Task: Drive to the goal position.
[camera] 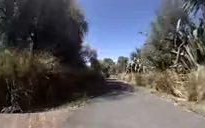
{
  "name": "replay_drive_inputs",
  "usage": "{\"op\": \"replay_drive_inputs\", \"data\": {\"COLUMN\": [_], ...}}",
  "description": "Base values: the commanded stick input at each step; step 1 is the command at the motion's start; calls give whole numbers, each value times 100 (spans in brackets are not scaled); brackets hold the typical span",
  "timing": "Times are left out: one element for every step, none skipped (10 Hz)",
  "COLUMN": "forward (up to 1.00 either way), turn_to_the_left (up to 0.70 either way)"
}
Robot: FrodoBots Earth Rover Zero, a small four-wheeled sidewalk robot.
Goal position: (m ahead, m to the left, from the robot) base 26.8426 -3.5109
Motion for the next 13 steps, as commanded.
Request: {"op": "replay_drive_inputs", "data": {"forward": [85,85,85,85,85,85,85,85,85,85,85,85,85], "turn_to_the_left": [0,0,0,0,0,0,2,4,-34,-34,-34,-32,-21]}}
